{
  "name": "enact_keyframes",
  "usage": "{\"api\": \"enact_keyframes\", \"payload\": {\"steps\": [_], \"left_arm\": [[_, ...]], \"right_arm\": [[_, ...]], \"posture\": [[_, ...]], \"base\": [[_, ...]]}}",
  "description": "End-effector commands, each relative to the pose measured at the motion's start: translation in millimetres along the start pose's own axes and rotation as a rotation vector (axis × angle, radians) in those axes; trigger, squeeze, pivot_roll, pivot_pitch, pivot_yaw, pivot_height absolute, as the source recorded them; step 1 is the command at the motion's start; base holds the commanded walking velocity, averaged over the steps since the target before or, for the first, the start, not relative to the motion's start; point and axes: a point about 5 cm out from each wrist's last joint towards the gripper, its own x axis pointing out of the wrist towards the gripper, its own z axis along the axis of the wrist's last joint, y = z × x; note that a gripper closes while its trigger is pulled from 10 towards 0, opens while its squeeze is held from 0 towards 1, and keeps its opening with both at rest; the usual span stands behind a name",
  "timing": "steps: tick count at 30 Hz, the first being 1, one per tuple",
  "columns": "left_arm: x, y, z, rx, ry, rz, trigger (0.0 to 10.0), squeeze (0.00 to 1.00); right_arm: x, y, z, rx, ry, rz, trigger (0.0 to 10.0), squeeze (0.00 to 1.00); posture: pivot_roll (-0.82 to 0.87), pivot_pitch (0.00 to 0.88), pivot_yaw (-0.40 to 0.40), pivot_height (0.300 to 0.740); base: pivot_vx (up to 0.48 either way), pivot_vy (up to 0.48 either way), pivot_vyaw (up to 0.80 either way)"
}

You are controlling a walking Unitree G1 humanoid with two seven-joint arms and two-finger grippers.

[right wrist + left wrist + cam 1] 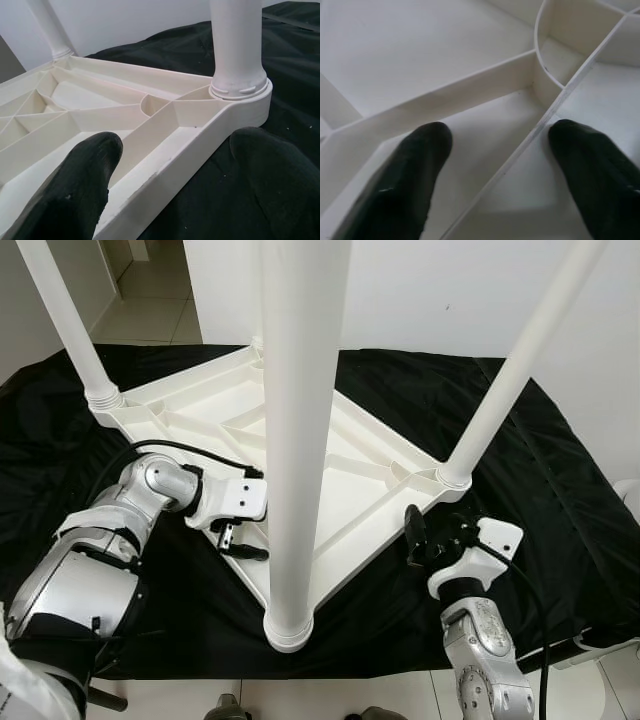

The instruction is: Building children table

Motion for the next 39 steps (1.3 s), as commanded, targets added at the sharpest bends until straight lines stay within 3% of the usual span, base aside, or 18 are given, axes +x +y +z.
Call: {"api": "enact_keyframes", "payload": {"steps": [1, 2, 3, 6, 16, 22, 32, 33, 34, 35, 37, 38, 39], "left_arm": [[1.8, 5.7, -1.7, -0.011, 0.017, 0.128, 1.8, 0.0], [1.8, 5.7, -1.5, -0.021, 0.013, 0.116, 1.8, 0.0], [1.5, 6.2, -1.0, -0.039, 0.003, 0.109, 0.0, 0.0], [-0.2, 8.5, 2.4, -0.089, -0.05, 0.09, 0.0, 0.0], [-1.8, 8.5, 2.8, -0.119, -0.089, 0.088, 0.0, 0.0], [0.1, 11.2, 6.1, -0.175, -0.174, 0.143, 0.0, 0.0], [24.0, 3.0, 15.9, -0.229, -0.325, 0.132, 0.0, 0.0], [24.8, 4.1, 18.6, -0.212, -0.331, 0.133, 4.2, 0.0], [24.8, 4.1, 18.6, -0.212, -0.331, 0.133, 4.2, 0.0], [24.3, 4.6, 19.2, -0.201, -0.329, 0.133, 10.0, 0.0], [20.4, 7.5, 19.6, -0.207, -0.328, 0.131, 10.0, 0.0], [11.5, 13.5, 21.0, -0.229, -0.344, 0.121, 10.0, 1.0], [7.3, 16.0, 21.9, -0.239, -0.354, 0.115, 10.0, 1.0]], "right_arm": [[-0.6, -0.7, -0.2, -0.002, 0.007, -0.01, 10.0, 0.0], [-0.9, -0.9, -0.3, -0.003, 0.007, -0.012, 10.0, 0.0], [-1.5, -1.1, -0.5, -0.003, 0.007, -0.014, 10.0, 0.0], [-2.7, -1.7, -0.8, -0.002, 0.008, -0.021, 10.0, 0.0], [-4.6, -3.9, -2.4, 0.003, 0.014, -0.04, 10.0, 0.0], [-3.6, -5.9, -0.8, -0.001, 0.006, -0.05, 10.0, 0.0], [-1.4, -10.7, 2.9, -0.009, -0.016, -0.072, 10.0, 0.0], [-0.7, -11.2, 3.6, -0.017, -0.02, -0.07, 10.0, 0.0], [-0.7, -11.2, 3.6, -0.017, -0.02, -0.07, 10.0, 0.0], [-0.6, -11.4, 3.7, -0.018, -0.02, -0.07, 10.0, 0.0], [-0.4, -11.7, 3.9, -0.019, -0.021, -0.068, 10.0, 0.0], [-0.3, -11.7, 4.3, -0.02, -0.025, -0.062, 10.0, 0.0], [-0.3, -11.4, 4.5, -0.021, -0.027, -0.058, 10.0, 0.0]], "posture": [[-0.01, 0.05, 0.002, 0.74], [-0.01, 0.051, 0.005, 0.74], [-0.01, 0.052, 0.007, 0.74], [-0.01, 0.054, 0.01, 0.74], [-0.01, 0.06, 0.012, 0.74], [-0.01, 0.061, 0.014, 0.74], [-0.01, 0.056, 0.014, 0.74], [-0.02, 0.052, 0.011, 0.74], [-0.02, 0.052, 0.011, 0.74], [-0.02, 0.052, 0.011, 0.74], [-0.01, 0.05, 0.01, 0.74], [-0.01, 0.047, 0.008, 0.74], [-0.01, 0.047, 0.008, 0.74]], "base": [[0.0, 0.0, 0.0], [0.0, 0.0, 0.0], [0.0, 0.0, 0.0], [0.0, 0.0, 0.0], [0.0, 0.0, 0.0], [0.0, 0.0, 0.0], [0.0, 0.0, 0.0], [0.0, 0.0, 0.0], [0.0, 0.0, 0.0], [0.0, 0.0, 0.0], [0.0, 0.0, 0.0], [0.0, 0.0, 0.0], [0.0, 0.0, 0.0]]}}
